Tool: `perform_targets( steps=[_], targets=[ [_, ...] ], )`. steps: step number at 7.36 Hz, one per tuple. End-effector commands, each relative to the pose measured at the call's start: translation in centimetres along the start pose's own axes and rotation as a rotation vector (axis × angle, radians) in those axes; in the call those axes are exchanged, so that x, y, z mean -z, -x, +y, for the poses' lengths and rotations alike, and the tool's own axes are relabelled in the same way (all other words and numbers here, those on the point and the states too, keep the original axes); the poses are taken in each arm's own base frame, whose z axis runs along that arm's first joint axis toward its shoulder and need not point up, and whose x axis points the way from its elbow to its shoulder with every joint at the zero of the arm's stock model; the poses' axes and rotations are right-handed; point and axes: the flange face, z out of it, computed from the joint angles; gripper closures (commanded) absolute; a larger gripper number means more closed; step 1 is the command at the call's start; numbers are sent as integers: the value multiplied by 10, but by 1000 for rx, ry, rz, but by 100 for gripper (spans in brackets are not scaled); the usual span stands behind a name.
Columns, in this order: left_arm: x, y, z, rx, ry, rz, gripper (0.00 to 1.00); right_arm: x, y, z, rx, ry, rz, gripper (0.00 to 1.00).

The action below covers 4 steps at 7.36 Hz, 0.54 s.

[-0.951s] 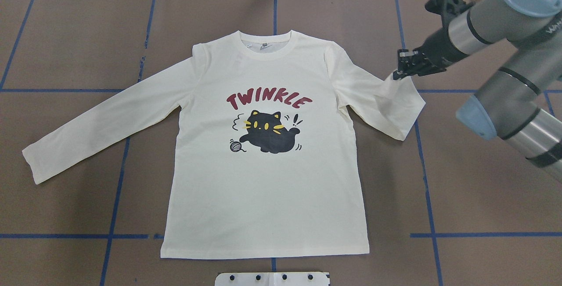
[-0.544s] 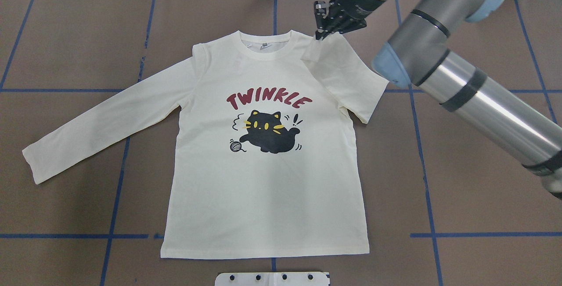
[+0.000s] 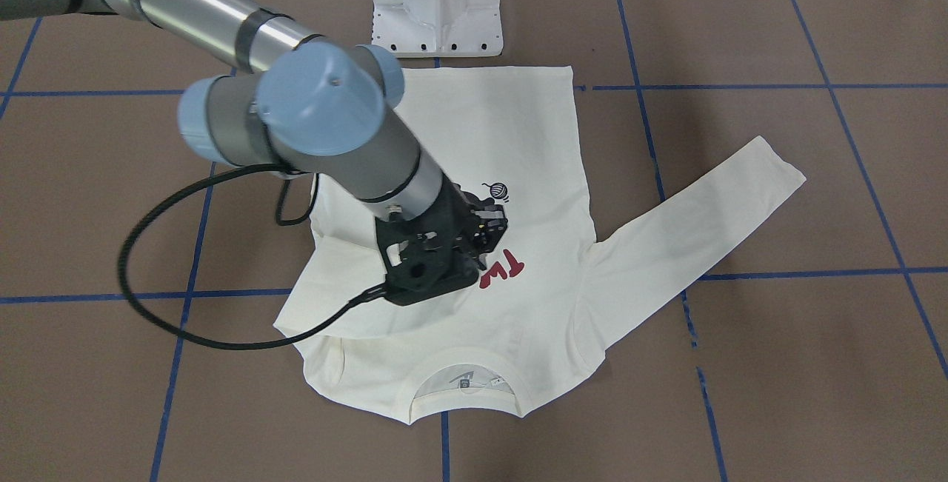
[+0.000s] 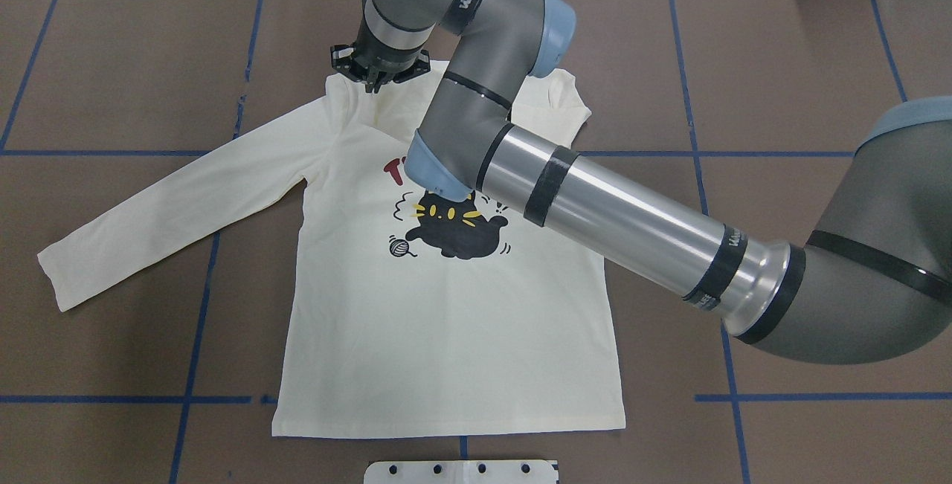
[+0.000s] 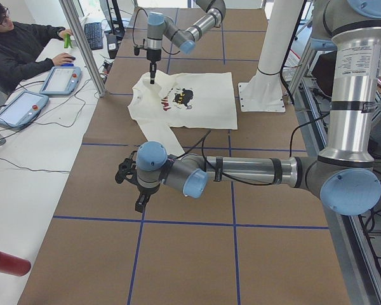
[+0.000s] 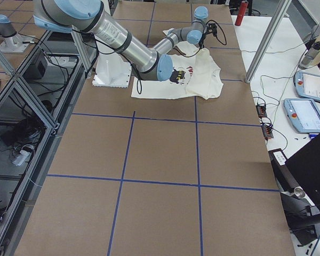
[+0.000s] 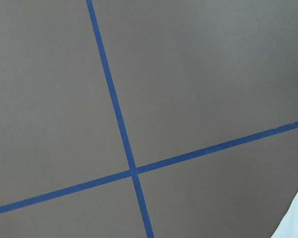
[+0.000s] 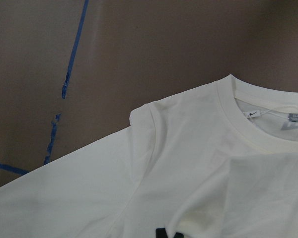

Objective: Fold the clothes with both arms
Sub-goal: 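Carry the grasped sleeve with the right gripper across toward the collar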

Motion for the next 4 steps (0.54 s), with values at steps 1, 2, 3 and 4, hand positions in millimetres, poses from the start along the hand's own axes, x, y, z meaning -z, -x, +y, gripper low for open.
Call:
perform_targets(
  steps=[1, 2, 3, 4],
  targets=[
    [-1, 1, 1, 1, 2, -2, 0, -31, 12, 26, 26, -23, 11, 100],
    [-1, 1, 1, -1, 2, 0, 0, -30, 21, 29, 51, -50, -44, 100],
    [1, -1, -1, -3, -2, 0, 0, -40, 28, 41, 75, -86, -80, 100],
    [0, 0, -1, -1, 0, 0, 0, -44, 36, 47, 85, -102, -95, 100]
  ],
)
